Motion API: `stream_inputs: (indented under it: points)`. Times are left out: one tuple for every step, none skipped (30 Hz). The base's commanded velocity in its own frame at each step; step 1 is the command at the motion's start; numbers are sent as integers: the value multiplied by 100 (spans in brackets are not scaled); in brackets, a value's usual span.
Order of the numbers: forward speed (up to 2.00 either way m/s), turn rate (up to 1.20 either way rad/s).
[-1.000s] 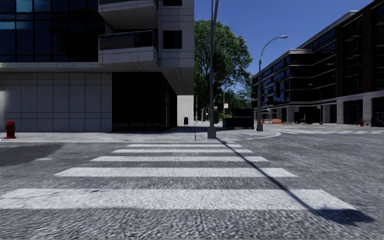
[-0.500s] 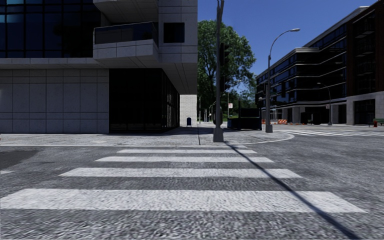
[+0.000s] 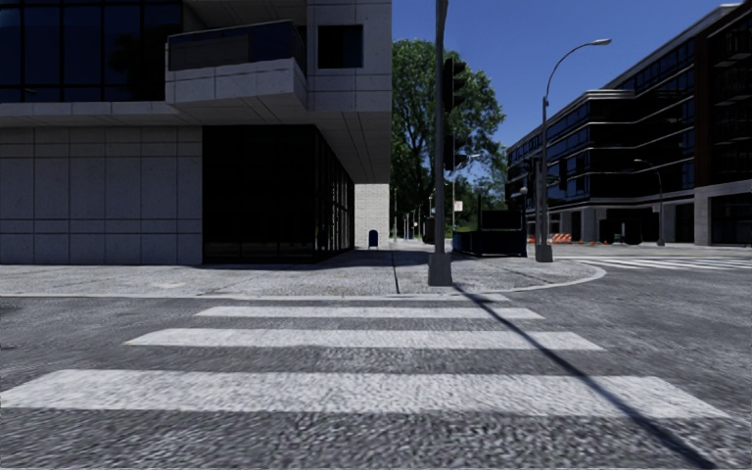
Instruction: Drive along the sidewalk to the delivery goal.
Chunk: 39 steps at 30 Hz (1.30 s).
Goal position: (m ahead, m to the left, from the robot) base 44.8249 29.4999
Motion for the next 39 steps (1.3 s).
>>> stream_inputs:
  points:
    - [200, 19]
    - [200, 18]
    - [200, 7]
    - [200, 1]
    - [200, 1]
    - [200, 0]
    - [200, 5]
    - [200, 9]
    - [200, 9]
    - [200, 13]
    - [200, 17]
    - [200, 19]
    - [200, 19]
    - [200, 21]
    - [200, 22]
    - [200, 22]
    - [200, 22]
    - [200, 25]
    - [200, 27]
    - [200, 27]
    - [200, 29]
    - [200, 36]
    - [200, 38]
    - [200, 38]
    - [200, 38]
    - [200, 38]
    - [200, 38]
    - [200, 38]
    - [200, 39]
    - [200, 39]
    - [200, 39]
    - [200, 39]
    - [200, 40]
    - [200, 40]
    - [200, 40]
    - [200, 40]
    - [200, 40]
    - [200, 40]
    - [200, 40]
